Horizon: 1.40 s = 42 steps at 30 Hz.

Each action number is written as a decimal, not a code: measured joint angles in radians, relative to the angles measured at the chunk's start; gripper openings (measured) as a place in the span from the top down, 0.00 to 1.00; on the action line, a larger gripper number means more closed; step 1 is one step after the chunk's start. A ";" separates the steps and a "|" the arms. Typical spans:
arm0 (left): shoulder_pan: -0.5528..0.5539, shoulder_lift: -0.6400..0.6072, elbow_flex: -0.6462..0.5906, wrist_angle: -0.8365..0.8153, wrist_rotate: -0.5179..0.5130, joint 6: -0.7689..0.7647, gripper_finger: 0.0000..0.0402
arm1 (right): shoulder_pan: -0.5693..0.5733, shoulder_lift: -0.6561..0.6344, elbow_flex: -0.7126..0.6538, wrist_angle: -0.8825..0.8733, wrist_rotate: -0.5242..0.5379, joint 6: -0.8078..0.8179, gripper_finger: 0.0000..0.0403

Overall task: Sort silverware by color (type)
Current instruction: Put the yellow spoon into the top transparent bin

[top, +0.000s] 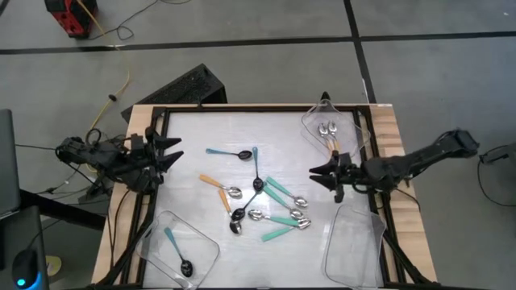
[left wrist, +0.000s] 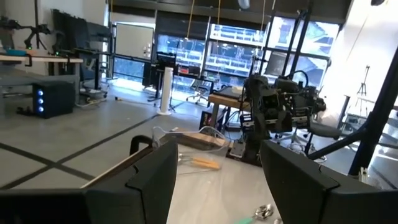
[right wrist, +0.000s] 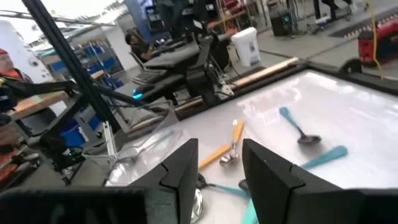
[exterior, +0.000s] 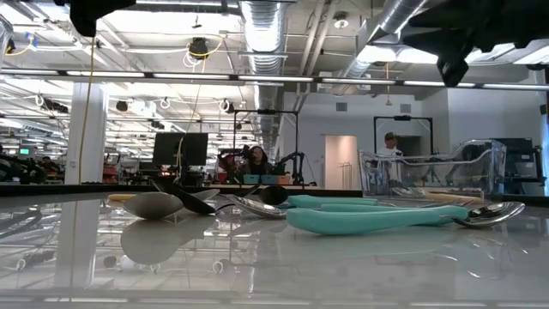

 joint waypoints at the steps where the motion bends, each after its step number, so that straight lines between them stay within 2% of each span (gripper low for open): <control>1: 0.000 0.000 0.000 -0.005 0.000 -0.001 0.46 | 0.003 0.021 0.000 0.024 0.002 0.002 0.62; 17: 0.000 0.002 0.000 -0.091 0.017 -0.100 0.46 | 0.011 0.295 0.000 0.281 0.018 -0.007 0.62; 24: 0.000 0.003 -0.003 -0.117 0.017 -0.101 0.46 | 0.014 0.375 0.000 0.459 0.017 -0.075 0.62; 26: 0.000 0.008 -0.030 -0.080 0.017 -0.108 0.46 | 0.014 0.390 0.001 0.482 0.016 -0.076 0.62; 32: 0.000 0.008 -0.145 0.078 0.035 -0.111 0.46 | 0.015 0.446 0.057 0.480 -0.058 -0.134 0.62; 37: 0.000 0.008 -0.151 0.096 0.036 -0.149 0.46 | 0.015 0.490 0.158 0.440 -0.067 -0.190 0.62; 42: 0.000 0.012 -0.151 0.088 0.073 -0.166 0.46 | 0.014 0.587 0.260 0.342 -0.052 -0.214 0.60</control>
